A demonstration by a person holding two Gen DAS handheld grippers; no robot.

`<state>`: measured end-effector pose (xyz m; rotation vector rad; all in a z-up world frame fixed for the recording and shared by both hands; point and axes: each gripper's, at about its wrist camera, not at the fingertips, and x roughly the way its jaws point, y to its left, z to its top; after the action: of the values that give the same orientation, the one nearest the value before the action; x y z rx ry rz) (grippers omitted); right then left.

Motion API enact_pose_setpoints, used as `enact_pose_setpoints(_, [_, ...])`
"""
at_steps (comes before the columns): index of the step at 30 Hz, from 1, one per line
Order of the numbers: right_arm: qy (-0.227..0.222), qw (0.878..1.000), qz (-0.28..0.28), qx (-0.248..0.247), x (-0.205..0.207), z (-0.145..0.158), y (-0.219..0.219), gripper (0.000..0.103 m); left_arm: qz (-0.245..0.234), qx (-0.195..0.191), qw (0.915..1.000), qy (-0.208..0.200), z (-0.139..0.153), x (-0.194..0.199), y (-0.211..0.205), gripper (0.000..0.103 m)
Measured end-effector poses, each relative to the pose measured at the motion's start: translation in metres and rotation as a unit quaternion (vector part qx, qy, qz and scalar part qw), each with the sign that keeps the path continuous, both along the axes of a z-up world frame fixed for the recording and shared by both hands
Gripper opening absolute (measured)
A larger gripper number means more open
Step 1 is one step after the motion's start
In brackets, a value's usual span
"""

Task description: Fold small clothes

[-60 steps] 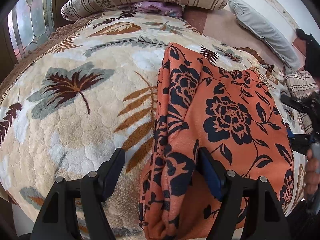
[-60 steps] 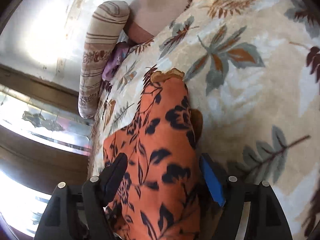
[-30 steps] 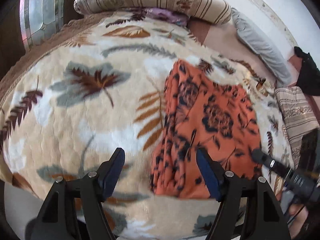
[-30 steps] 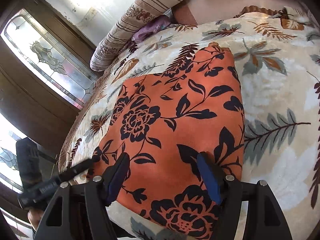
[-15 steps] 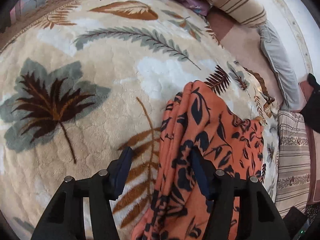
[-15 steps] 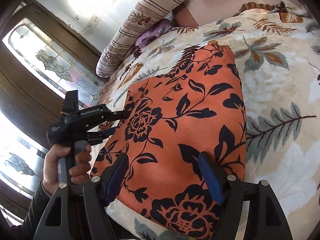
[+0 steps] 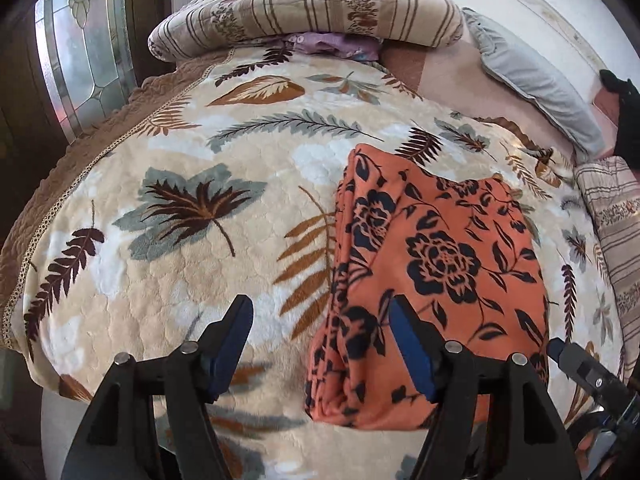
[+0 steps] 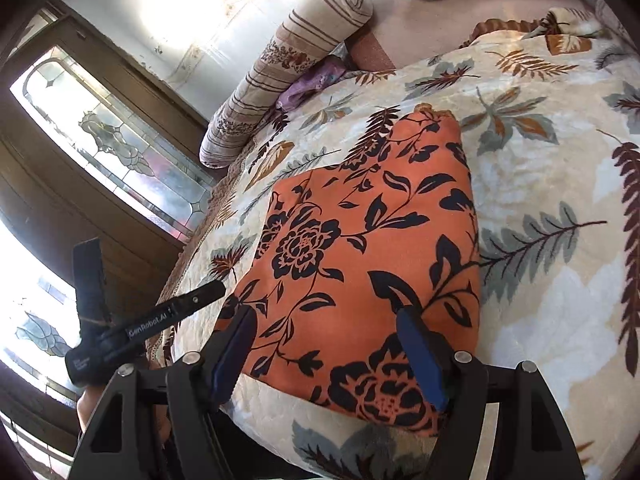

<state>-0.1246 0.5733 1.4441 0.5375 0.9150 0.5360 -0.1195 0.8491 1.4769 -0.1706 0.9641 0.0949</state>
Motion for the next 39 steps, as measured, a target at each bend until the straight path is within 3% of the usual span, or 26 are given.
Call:
enact_pose_setpoints(10, [0.014,0.999,-0.032,0.014,-0.011,0.0,-0.027,0.075,-0.015,-0.003,0.9999,-0.008,0.006,-0.014,-0.008,0.071])
enact_pose_setpoints(17, [0.044,0.997,-0.056,0.034,-0.001,-0.014,-0.056,0.075,-0.042,-0.105,0.9936,0.007,-0.008,-0.003,0.01,0.075])
enact_pose_setpoints(22, [0.076,0.993,-0.066,0.069,0.017,-0.029,-0.072,0.077,-0.032,-0.146,0.9883,0.028,-0.023,0.014,0.017,0.075])
enact_pose_setpoints(31, [0.121,0.983,-0.058,0.126,0.064,-0.055,-0.074,0.077,-0.049,-0.111,0.9917,0.042,-0.026,0.035,0.006,0.075])
enact_pose_setpoints(39, [0.127,0.984,-0.047,0.113,0.074,-0.059,-0.067,0.077,-0.055,-0.096,0.993,0.042,-0.028,0.048,0.001,0.075])
